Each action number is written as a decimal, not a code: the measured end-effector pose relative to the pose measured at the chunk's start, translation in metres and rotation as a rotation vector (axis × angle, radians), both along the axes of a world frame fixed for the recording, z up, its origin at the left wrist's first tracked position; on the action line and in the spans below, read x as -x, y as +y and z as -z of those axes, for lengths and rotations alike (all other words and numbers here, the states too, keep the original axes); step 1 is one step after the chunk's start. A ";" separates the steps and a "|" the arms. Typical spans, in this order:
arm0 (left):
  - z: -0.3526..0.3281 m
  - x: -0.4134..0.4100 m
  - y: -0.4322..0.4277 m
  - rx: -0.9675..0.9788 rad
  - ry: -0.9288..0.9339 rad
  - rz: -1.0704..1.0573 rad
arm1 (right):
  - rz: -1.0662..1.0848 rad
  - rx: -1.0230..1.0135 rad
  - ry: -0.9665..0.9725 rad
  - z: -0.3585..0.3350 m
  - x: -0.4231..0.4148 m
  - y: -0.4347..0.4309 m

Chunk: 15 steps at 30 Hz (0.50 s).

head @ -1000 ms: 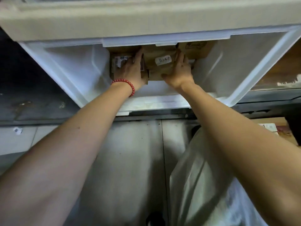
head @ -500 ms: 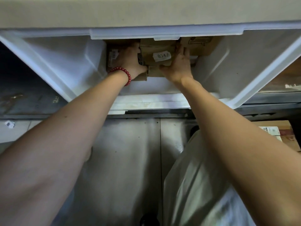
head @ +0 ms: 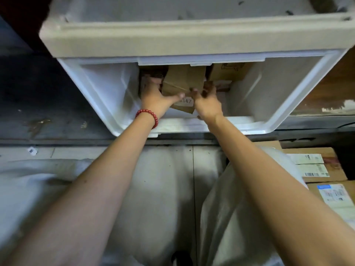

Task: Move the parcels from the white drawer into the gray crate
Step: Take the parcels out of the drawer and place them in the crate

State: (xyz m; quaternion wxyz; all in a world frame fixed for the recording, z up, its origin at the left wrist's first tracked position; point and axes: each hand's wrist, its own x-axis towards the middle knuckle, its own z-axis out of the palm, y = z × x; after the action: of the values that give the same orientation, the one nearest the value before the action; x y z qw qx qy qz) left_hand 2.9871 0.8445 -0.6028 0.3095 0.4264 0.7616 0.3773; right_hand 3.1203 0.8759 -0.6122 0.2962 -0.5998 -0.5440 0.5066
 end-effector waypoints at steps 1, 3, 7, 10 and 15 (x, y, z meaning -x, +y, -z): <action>-0.003 -0.002 -0.009 -0.021 -0.002 -0.015 | -0.003 0.016 0.034 -0.003 -0.001 -0.008; -0.008 -0.003 -0.027 -0.084 0.001 -0.017 | -0.017 0.016 0.099 -0.012 -0.005 -0.026; -0.011 -0.016 -0.071 -0.137 -0.040 -0.060 | -0.024 -0.029 0.180 -0.018 -0.017 -0.072; -0.008 -0.029 -0.113 -0.197 -0.160 -0.136 | -0.046 -0.017 0.186 -0.020 -0.025 -0.107; -0.016 -0.048 -0.163 -0.264 -0.308 -0.238 | -0.071 -0.016 0.169 -0.024 -0.041 -0.155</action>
State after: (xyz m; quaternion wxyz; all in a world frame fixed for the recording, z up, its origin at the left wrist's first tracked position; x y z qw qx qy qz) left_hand 3.0347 0.6815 -0.5865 0.3168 0.3078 0.6944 0.5681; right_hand 3.1608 0.7204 -0.5879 0.3276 -0.5329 -0.5421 0.5611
